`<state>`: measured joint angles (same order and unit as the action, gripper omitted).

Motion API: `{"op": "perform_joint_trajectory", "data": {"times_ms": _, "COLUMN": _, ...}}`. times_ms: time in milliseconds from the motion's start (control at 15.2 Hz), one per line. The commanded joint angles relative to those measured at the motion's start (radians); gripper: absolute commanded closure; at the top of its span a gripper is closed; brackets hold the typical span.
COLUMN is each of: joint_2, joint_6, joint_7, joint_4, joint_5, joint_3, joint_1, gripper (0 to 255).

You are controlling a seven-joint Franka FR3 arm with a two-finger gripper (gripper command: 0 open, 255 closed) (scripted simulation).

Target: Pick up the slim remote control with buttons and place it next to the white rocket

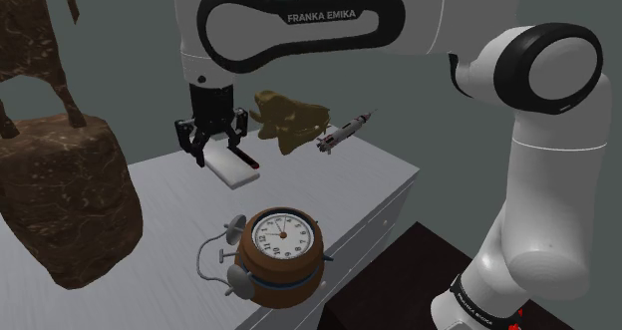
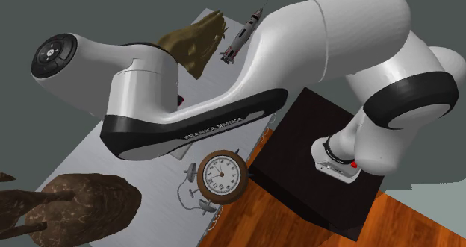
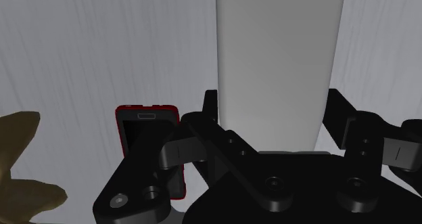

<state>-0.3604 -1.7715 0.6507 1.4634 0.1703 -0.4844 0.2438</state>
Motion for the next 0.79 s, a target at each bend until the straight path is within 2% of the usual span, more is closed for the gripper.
{"op": "perform_joint_trajectory", "data": {"times_ms": 0, "joint_2": -0.001, "joint_6": 0.029, "joint_7": -0.002, "joint_4": -0.029, "joint_5": 0.0, "joint_3": -0.001, "joint_1": 0.003, "gripper": 255}}
{"op": "perform_joint_trajectory", "data": {"times_ms": 726, "joint_2": -0.024, "joint_6": 0.188, "joint_7": -0.005, "joint_4": -0.212, "joint_5": 0.008, "joint_3": -0.004, "joint_1": 0.027, "gripper": 255}}
